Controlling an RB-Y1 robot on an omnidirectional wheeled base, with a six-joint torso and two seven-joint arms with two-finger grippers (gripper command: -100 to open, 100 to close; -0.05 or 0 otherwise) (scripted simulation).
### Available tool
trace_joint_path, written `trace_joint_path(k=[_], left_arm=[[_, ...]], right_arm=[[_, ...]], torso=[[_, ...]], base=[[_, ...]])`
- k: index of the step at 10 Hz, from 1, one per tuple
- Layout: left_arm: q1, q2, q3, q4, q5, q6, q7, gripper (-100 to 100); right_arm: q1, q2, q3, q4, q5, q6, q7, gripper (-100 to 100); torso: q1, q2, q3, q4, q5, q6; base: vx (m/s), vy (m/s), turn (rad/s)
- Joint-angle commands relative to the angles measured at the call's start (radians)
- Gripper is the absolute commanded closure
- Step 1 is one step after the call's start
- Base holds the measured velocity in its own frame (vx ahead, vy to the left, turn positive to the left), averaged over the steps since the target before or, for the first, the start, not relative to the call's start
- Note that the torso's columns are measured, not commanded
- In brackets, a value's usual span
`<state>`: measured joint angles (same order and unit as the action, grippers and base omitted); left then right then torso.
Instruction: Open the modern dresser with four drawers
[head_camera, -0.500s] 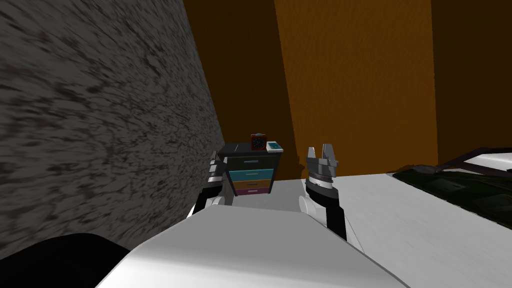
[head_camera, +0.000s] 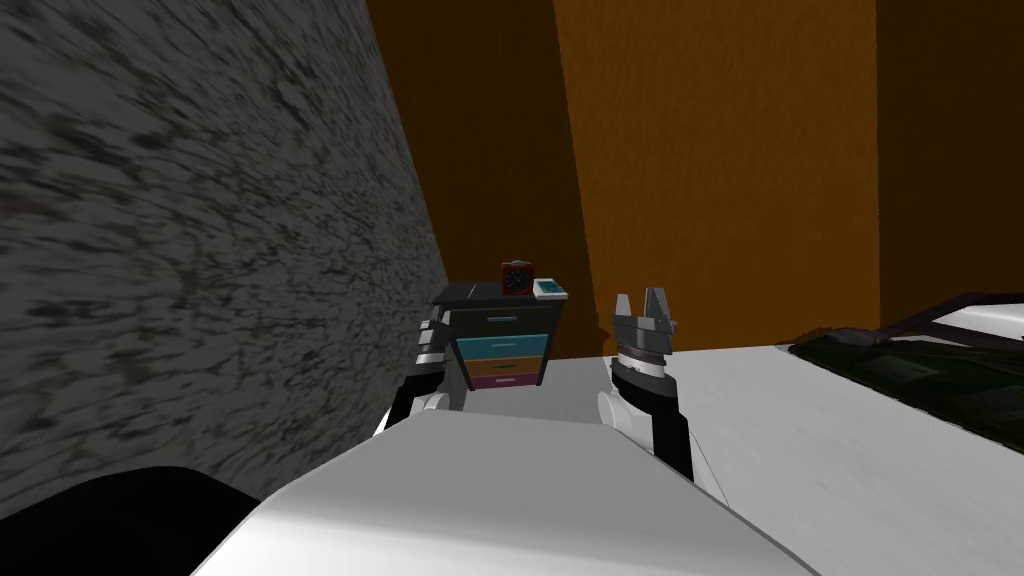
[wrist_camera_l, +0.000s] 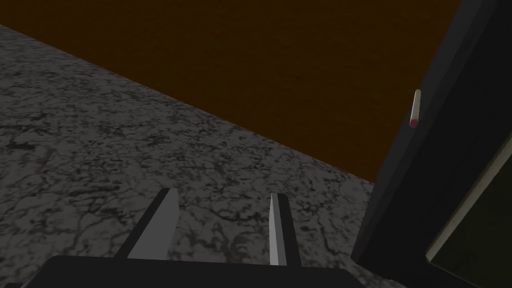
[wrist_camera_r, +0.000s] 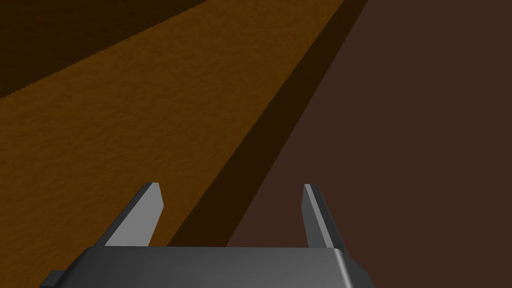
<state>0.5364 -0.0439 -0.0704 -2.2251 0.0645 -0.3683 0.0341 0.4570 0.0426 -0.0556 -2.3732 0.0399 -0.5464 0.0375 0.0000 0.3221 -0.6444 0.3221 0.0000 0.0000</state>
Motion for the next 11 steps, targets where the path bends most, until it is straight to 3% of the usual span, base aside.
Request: trace_joint_path(k=[1,4,5,7,11], left_arm=[[0.0,0.0,0.0,0.0,0.0,0.0,0.0,0],[0.0,0.0,0.0,0.0,0.0,0.0,0.0,0],[-0.003,0.042,0.0,0.018,0.001,-0.009,0.002,-100],[-0.007,0.083,0.001,0.046,0.004,-0.022,0.005,-100],[-0.021,0.152,0.003,0.13,0.01,-0.063,0.015,-100]], right_arm=[[0.0,0.0,0.0,0.0,0.0,0.0,0.0,0],[0.0,0.0,0.0,0.0,0.0,0.0,0.0,0],[0.0,0.0,0.0,0.0,0.0,0.0,0.0,0],[0.0,0.0,0.0,0.0,0.0,0.0,0.0,0],[0.0,0.0,0.0,0.0,0.0,0.0,0.0,0]], torso=[[0.0,0.074,-0.147,0.074,0.0,0.0],[0.0,0.296,-0.59,0.295,0.0,0.0],[0.0,0.369,-0.738,0.369,0.0,0.0],[0.0,0.412,-0.827,0.412,0.0,0.0],[0.0,0.415,-0.832,0.416,0.0,0.0]], base=[[0.0,0.0,0.0],[0.0,0.0,0.0],[0.014,-0.01,0.0],[0.02,-0.017,0.0],[0.035,-0.028,0.0]])
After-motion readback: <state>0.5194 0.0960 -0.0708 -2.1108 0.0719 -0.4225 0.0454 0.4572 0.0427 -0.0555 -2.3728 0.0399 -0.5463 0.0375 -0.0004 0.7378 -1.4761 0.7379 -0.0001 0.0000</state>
